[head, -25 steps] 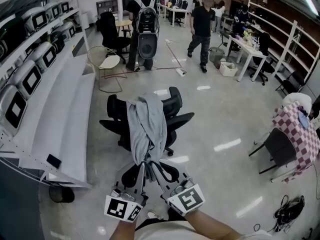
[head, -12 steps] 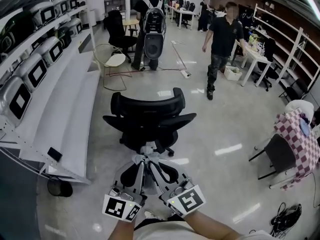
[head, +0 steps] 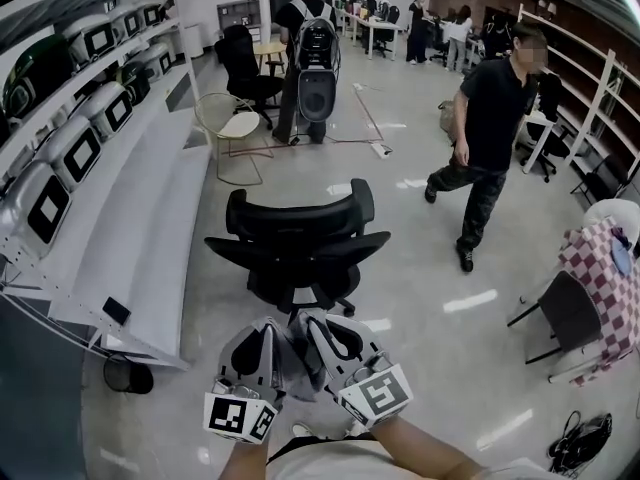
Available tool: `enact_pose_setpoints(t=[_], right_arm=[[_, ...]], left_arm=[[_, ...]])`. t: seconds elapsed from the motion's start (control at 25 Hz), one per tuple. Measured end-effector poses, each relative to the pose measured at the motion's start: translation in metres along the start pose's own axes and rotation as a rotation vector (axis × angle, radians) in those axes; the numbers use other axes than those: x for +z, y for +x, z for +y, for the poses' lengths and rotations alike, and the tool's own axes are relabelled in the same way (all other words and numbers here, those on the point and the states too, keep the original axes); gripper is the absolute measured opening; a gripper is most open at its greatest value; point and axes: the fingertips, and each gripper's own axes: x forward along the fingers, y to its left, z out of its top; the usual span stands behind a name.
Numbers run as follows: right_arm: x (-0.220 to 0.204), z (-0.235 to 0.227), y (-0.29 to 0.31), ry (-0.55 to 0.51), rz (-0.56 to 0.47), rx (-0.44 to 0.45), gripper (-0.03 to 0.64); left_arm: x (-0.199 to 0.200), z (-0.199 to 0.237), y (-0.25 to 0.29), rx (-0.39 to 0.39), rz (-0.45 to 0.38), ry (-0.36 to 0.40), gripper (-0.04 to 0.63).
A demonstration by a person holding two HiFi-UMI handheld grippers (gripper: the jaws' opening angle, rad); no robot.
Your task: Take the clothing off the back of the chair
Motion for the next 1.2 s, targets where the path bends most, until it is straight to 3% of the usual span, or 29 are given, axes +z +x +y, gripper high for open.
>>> enact_pose_setpoints(t=[0.32, 1.2], right_arm=[[0.007, -0.018, -0.008, -0.019, -0.01, -0.02, 0.025], [0.004, -0.025, 0.001, -0.043, 0.008, -0.026, 0.025]], left_arm=[[0.003, -0.007, 0.012, 0.038, -0.005, 0.034, 0.02], [0.003, -0.005, 0.023, -0.001, -0.016, 0.007, 0.02]])
